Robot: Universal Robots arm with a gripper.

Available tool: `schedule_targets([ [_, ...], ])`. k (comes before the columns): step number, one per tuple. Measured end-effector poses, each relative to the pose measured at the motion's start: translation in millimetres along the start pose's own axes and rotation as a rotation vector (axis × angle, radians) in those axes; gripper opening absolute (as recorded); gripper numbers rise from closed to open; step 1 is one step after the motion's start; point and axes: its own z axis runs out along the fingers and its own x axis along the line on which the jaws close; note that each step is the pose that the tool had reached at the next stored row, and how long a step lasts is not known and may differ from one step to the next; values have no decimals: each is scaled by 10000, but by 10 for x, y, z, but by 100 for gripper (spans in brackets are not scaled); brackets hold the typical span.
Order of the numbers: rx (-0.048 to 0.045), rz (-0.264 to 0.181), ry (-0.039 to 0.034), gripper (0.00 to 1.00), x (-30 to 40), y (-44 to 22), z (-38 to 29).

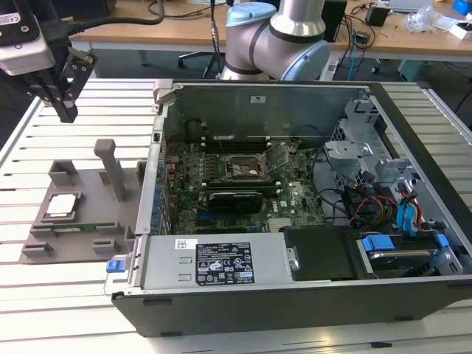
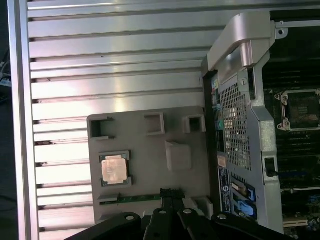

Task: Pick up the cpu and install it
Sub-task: 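Reach for the cpu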

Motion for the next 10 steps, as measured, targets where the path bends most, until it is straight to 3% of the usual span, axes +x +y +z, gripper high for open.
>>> schedule_targets([
  [10, 0, -1, 0, 11, 173, -13, -2],
])
